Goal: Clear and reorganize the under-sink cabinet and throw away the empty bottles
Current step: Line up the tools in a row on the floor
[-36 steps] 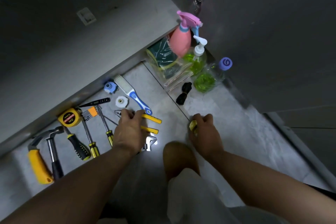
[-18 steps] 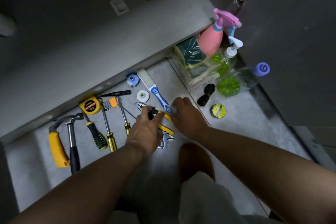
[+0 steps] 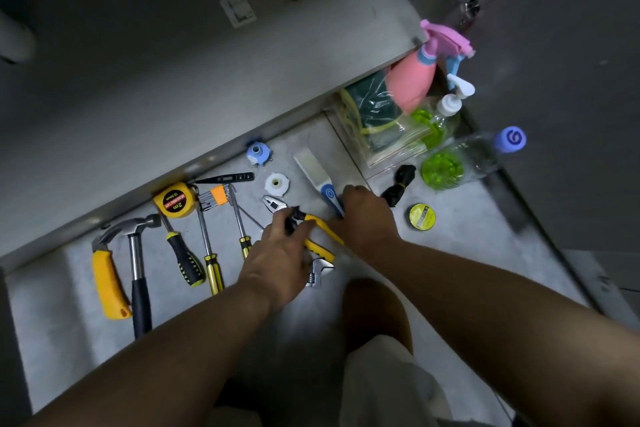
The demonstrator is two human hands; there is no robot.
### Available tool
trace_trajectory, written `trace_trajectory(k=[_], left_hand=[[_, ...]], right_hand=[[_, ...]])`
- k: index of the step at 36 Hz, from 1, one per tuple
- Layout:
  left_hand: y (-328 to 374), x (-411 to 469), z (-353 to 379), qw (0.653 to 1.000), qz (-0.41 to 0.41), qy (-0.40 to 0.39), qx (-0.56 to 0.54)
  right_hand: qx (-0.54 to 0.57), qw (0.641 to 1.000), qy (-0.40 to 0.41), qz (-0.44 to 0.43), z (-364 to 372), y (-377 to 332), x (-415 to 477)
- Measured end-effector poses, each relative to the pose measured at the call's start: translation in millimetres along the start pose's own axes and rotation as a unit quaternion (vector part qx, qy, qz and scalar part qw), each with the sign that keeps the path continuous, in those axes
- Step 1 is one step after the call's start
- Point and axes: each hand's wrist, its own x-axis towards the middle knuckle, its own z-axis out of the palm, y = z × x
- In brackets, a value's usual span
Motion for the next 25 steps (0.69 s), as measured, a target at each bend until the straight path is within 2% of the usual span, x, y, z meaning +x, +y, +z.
trace_trajectory(k=[6,12,17,25], left_hand=[[8,4,4,1.0,-0.009,-0.009,0.017],[26,11,3,0.996,-0.052,-0.057,0.043],[34,13,4,0.996,-0.073,-0.06,0.008],[30,15,9,0.995,-0.072,0.0,-0.063]], right_hand=[[0.012,1.0,0.0,0.027,-13,64,-73],[0.042,0.982,0.011,0.184,-13,126,-133],[0.052,0.95,0.009,0.307,-15,153,-134],[0.112,0.917,0.008,0.383,-18,158,-99]])
